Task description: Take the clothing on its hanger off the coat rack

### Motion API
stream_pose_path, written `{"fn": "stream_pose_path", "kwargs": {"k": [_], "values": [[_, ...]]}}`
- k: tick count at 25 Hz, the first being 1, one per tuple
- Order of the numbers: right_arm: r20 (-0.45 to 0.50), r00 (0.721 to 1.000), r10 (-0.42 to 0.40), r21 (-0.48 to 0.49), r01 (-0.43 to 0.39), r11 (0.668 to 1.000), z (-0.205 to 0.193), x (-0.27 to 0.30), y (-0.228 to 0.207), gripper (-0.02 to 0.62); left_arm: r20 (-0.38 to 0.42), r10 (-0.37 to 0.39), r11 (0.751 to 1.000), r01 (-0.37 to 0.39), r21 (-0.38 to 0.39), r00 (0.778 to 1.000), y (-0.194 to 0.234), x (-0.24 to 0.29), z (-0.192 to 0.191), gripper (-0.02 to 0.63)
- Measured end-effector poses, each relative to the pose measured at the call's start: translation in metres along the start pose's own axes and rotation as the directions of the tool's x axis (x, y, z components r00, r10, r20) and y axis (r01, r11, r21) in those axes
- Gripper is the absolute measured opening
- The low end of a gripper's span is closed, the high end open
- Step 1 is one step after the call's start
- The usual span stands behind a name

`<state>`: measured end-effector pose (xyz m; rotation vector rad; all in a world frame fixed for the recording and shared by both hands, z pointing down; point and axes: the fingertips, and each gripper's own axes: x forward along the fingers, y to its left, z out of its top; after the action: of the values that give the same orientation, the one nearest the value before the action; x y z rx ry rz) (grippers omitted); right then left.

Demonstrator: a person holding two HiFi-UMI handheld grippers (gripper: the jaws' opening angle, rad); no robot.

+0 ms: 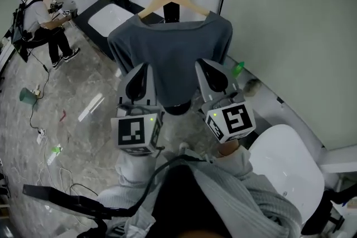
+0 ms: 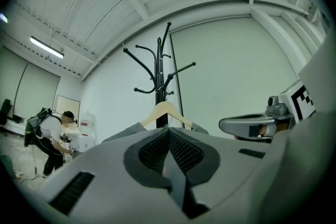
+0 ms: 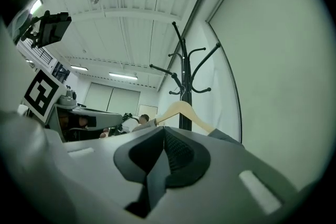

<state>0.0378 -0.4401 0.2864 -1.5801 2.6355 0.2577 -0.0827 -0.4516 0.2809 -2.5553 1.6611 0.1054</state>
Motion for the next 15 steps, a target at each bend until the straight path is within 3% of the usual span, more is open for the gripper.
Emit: {"fn": "stream_pose_path", "kwargs": {"k": [4, 8, 14, 15], "values": [[0.002, 1.000, -0.012, -0.013, 0.012, 1.000, -0.005, 0.022, 0.000, 0.003, -0.019, 0.007, 1.000, -0.007, 0.018, 1.000, 0.024, 0.012, -0.004, 0.005], [0.021, 0.999, -0.040, -0.046, 0.041, 0.998, -0.006, 0.053, -0.017, 0.003, 0.030, -0.008, 1.000, 0.007, 0.025, 1.000, 0.048, 0.042, 0.000, 0.006], [0.015, 0.995, -0.095, -0.175, 0.096, 0.980, 0.010, 0.091, -0.055, 0.041, 0.037, -0.018, 0.986, 0.012, 0.167, 0.999, 0.075, 0.086, 0.025, 0.012], [-0.002, 0.995, -0.101, -0.203, 0.099, 0.974, 0.009, 0.096, -0.061, 0.061, 0.030, -0.025, 0.980, 0.018, 0.197, 0.999, 0.076, 0.093, 0.026, 0.071]]}}
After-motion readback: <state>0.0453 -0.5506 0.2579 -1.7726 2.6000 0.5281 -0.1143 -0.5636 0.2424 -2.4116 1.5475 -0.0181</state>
